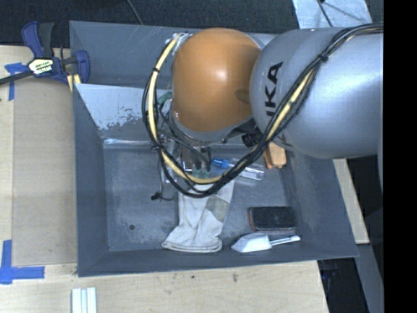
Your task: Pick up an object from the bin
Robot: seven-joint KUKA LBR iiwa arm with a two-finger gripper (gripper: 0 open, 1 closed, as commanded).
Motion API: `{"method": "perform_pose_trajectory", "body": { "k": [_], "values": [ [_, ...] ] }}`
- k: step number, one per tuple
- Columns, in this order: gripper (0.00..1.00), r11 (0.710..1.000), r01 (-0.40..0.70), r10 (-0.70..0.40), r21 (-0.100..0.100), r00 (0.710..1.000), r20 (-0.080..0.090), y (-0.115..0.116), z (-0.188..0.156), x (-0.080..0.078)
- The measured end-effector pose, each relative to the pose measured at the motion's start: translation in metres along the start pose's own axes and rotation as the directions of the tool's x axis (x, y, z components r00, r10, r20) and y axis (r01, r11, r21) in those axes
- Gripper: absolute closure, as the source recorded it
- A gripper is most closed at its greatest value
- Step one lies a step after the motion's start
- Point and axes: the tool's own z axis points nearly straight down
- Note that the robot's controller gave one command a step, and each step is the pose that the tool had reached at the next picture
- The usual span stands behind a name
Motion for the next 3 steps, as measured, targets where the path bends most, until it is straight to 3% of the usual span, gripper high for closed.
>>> {"method": "perform_pose_trajectory", "body": {
  "k": [1, 2, 3],
  "values": [
    [0.0, 0.999, -0.043, 0.043, -0.003, 0.999, 0.007, -0.015, 0.05, -0.022],
    [0.0, 0.978, -0.209, 0.209, 0.003, 0.978, -0.005, -0.037, 0.078, -0.029],
    [0.0, 0.974, -0.225, 0.225, 0.005, 0.974, -0.008, -0.047, 0.039, -0.033]
  ]
}}
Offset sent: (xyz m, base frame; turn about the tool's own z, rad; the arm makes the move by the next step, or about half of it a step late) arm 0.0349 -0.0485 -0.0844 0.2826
